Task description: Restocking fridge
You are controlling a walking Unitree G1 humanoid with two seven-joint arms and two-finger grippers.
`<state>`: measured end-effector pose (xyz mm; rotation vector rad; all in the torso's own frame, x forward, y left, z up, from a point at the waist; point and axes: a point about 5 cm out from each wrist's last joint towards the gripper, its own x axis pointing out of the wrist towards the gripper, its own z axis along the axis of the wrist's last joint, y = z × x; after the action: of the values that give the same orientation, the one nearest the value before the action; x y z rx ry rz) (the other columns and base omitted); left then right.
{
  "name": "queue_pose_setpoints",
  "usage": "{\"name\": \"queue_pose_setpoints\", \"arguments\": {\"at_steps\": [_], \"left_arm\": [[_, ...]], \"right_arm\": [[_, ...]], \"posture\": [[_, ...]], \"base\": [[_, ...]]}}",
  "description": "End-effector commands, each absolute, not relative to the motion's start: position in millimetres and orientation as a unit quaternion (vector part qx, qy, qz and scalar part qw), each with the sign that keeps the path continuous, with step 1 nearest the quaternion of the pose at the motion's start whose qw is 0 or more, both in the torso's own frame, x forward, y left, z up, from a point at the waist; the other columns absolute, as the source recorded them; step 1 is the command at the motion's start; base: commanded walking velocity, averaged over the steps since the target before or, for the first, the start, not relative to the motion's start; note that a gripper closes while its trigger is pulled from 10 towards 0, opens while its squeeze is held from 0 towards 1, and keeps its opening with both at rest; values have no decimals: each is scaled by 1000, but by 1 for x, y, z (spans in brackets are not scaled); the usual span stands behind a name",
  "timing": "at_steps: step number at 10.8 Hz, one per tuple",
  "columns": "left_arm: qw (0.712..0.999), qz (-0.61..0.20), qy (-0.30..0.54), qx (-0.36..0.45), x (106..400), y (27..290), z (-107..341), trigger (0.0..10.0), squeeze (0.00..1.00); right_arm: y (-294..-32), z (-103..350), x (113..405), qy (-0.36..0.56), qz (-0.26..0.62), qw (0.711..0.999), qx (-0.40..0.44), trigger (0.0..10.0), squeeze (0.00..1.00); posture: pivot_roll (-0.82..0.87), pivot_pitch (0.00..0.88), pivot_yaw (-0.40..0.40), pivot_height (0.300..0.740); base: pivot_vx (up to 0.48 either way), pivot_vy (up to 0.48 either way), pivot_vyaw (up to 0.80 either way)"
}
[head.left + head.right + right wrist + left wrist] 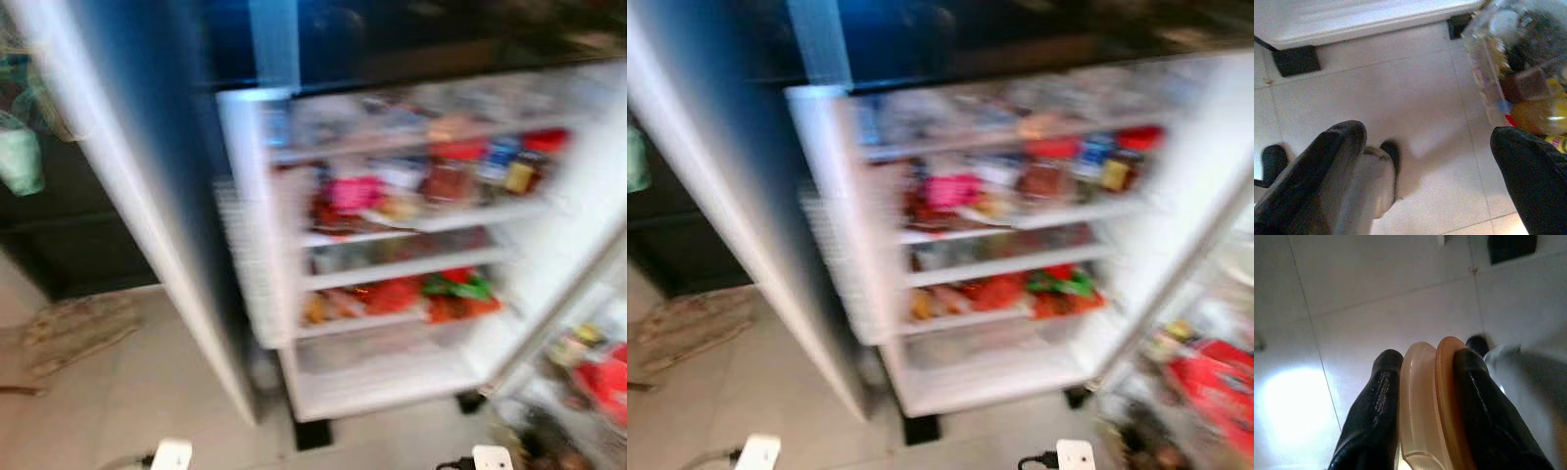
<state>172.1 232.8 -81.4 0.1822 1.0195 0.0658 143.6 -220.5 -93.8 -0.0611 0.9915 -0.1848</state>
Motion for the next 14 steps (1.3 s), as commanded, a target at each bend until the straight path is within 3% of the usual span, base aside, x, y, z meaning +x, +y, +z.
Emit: {"name": "queue_pose_setpoints", "arguments": {"at_steps": [1,6,8,12,14], "left_arm": [[862,29,498,85,164,228,-86,10000,0],[848,49,521,88,123,267,-89,10000,0],[845,50,525,85,115,269,-91,10000,0],[851,39,518,81,123,251,-94,10000,0],[865,34,490,100,143,254,-86,10000,0]], "right_arm": [[-224,-95,139,482,-94,870,-32,10000,0],[-222,-96,138,488,-91,867,-42,10000,0],[-220,-96,138,489,-89,867,-43,10000,0],[-215,-98,137,491,-85,866,-38,10000,0],[-212,-98,137,493,-82,865,-35,10000,0]], "posture": [[-69,0,54,740],[-71,0,56,740],[-71,0,56,740],[-70,0,59,740],[-70,0,58,740]], "base": [[0,-326,0],[0,-323,0],[0,-161,0],[0,0,0],[0,0,0]]}}
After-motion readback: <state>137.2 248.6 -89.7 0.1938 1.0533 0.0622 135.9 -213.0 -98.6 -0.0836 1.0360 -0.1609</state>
